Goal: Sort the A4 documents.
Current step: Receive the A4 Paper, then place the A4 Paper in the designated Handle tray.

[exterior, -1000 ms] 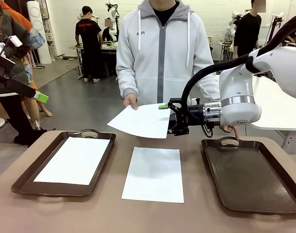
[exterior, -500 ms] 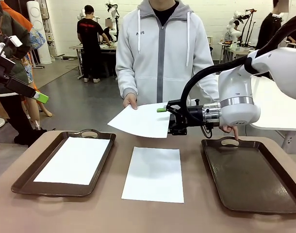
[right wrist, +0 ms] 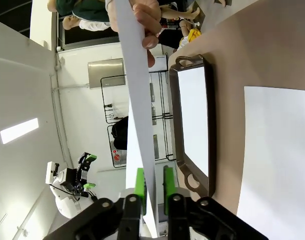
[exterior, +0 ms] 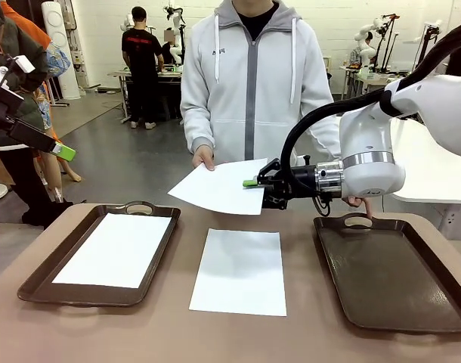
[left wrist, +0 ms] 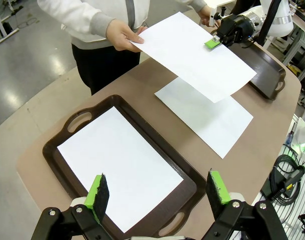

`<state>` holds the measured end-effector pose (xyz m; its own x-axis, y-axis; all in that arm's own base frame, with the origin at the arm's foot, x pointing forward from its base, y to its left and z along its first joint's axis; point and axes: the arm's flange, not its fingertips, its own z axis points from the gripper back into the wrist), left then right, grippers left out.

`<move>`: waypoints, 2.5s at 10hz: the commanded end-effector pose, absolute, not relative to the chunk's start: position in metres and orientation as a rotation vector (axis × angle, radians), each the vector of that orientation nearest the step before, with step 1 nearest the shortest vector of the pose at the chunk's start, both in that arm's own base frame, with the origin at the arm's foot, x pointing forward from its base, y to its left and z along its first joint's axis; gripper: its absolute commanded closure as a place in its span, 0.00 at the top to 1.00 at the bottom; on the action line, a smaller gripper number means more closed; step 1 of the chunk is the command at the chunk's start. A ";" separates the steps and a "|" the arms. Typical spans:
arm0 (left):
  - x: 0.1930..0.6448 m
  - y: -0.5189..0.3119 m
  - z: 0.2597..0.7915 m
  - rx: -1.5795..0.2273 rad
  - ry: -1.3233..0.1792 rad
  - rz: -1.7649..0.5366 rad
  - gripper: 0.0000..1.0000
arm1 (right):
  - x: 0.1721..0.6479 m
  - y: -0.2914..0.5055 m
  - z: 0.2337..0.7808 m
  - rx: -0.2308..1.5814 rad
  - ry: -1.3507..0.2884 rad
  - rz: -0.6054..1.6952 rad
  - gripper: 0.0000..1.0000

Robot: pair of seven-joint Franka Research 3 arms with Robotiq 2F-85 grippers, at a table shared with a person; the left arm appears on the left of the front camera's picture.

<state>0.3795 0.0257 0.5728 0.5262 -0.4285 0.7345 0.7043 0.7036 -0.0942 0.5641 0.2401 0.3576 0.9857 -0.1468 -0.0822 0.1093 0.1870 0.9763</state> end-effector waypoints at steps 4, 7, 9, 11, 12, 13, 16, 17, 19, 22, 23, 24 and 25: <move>0.379 0.026 0.571 -0.398 -0.748 -0.713 1.00 | 0.567 0.245 0.353 1.386 -0.073 -0.222 0.00; 0.379 0.026 0.571 -0.398 -0.748 -0.713 1.00 | 0.566 0.245 0.352 1.382 -0.073 -0.219 0.00; 0.379 0.026 0.571 -0.398 -0.748 -0.713 1.00 | 0.565 0.244 0.353 1.386 -0.030 -0.195 0.00; 0.379 0.026 0.571 -0.398 -0.748 -0.713 1.00 | 0.565 0.240 0.357 1.370 -0.044 -0.202 0.00; 0.379 0.026 0.571 -0.398 -0.748 -0.713 1.00 | 0.565 0.240 0.357 1.370 -0.044 -0.202 0.00; 0.379 0.026 0.571 -0.398 -0.748 -0.713 1.00 | 0.565 0.240 0.357 1.370 -0.044 -0.202 0.00; 0.379 0.026 0.571 -0.398 -0.748 -0.713 1.00 | 0.565 0.240 0.357 1.370 -0.044 -0.202 0.00; 0.379 0.026 0.571 -0.398 -0.748 -0.713 1.00 | 0.565 0.240 0.357 1.370 -0.044 -0.202 0.00; 0.379 0.026 0.571 -0.398 -0.748 -0.713 1.00 | 0.565 0.240 0.357 1.370 -0.044 -0.202 0.00; 0.379 0.026 0.571 -0.398 -0.748 -0.713 1.00 | 0.565 0.240 0.357 1.370 -0.044 -0.202 0.00; 0.379 0.026 0.571 -0.398 -0.748 -0.713 1.00 | 0.565 0.240 0.357 1.370 -0.044 -0.202 0.00; 0.379 0.026 0.571 -0.398 -0.748 -0.713 1.00 | 0.565 0.240 0.357 1.370 -0.044 -0.202 0.00; 0.379 0.026 0.571 -0.398 -0.748 -0.713 1.00 | 0.565 0.240 0.357 1.370 -0.044 -0.202 0.00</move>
